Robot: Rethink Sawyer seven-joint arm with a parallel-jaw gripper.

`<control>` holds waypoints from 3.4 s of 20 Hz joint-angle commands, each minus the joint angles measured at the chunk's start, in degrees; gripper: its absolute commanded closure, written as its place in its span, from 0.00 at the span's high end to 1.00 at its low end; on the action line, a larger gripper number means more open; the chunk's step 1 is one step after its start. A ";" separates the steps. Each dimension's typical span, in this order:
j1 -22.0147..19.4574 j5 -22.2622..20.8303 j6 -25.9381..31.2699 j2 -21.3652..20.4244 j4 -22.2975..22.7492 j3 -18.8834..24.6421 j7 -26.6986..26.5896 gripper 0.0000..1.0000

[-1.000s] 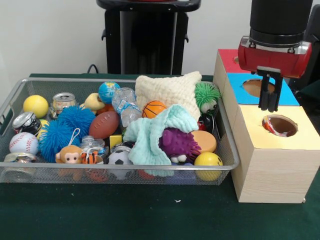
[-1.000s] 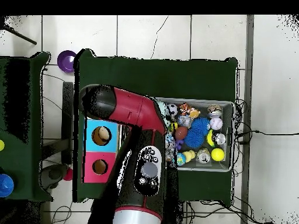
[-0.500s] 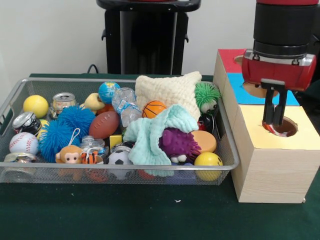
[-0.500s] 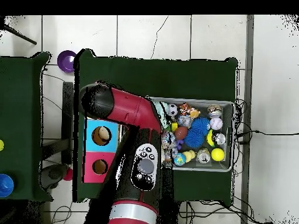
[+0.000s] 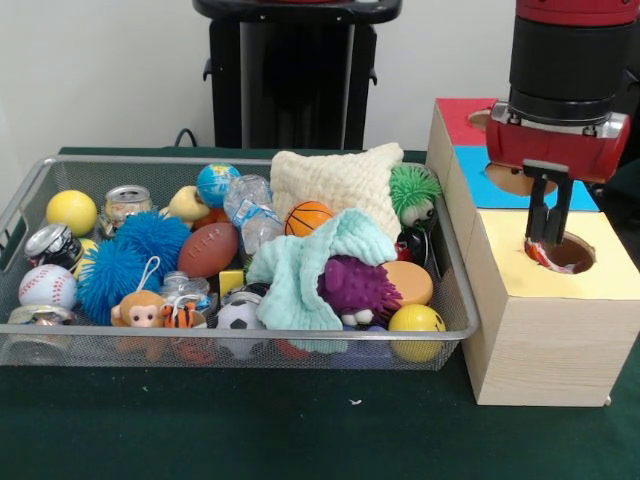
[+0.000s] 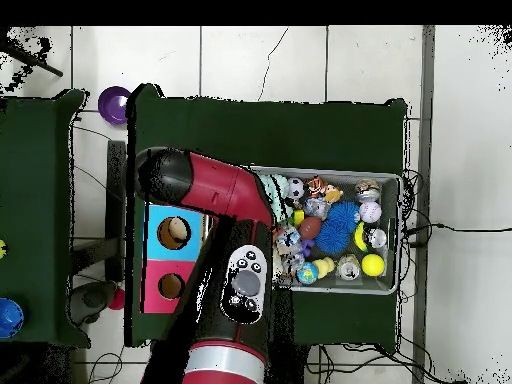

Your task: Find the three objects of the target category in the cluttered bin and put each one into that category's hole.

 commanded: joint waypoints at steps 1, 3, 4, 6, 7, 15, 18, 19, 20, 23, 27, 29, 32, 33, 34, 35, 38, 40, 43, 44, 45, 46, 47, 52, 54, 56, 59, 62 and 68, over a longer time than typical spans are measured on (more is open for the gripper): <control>-1.74 -0.36 12.97 1.48 1.32 3.06 10.68 0.00; -2.09 -0.55 15.65 1.61 0.56 3.20 10.53 0.00; -2.13 -0.63 16.17 1.60 0.42 3.20 10.38 0.00; -2.17 -0.80 17.48 1.57 0.08 3.14 10.27 0.00; -2.09 -0.93 17.69 1.65 -0.05 3.08 10.20 0.00; -1.10 0.55 7.47 2.36 1.07 2.56 12.32 0.00; -0.93 0.68 6.24 2.47 0.80 2.33 12.81 0.00; -0.94 0.69 5.73 2.40 1.09 2.37 12.72 0.00; -0.90 0.48 5.43 2.46 0.92 2.25 12.58 0.00; -1.05 0.39 4.69 2.95 0.57 2.34 12.36 0.00; -1.33 0.43 2.97 3.31 1.08 2.63 11.95 0.00; -1.14 0.54 2.97 3.09 1.56 2.67 12.12 0.00; -1.24 0.37 3.07 3.41 2.41 3.10 11.46 0.00; -1.17 0.11 2.86 3.43 3.00 3.42 10.80 0.00; -1.25 0.08 2.54 3.56 3.62 3.90 10.26 0.00; -1.20 0.37 1.65 3.62 4.34 4.27 10.39 0.00; -1.56 1.19 -0.42 4.18 5.46 5.49 10.42 0.00; -1.68 1.37 -1.00 4.51 5.50 5.93 10.33 0.00; -1.63 1.86 -1.01 4.88 5.23 6.16 10.96 0.00; -1.63 1.96 -0.95 4.98 5.13 6.23 11.01 0.00; -1.85 2.03 -0.73 5.39 4.66 6.34 10.89 0.00; -2.07 2.10 -0.52 5.81 4.19 6.45 10.78 0.00; -2.03 2.16 -0.17 5.29 4.57 6.44 10.80 0.00; -2.42 1.73 0.92 5.76 4.18 6.39 9.80 0.00; -2.67 1.54 1.35 6.01 3.92 6.36 9.48 0.00; -2.69 1.36 2.07 6.16 3.55 6.26 9.42 0.00; -2.78 1.29 3.78 6.50 2.82 6.06 9.66 0.00; -2.96 1.53 5.13 6.53 2.66 6.27 9.85 0.00; -3.00 2.20 8.03 6.01 2.78 6.79 10.75 0.00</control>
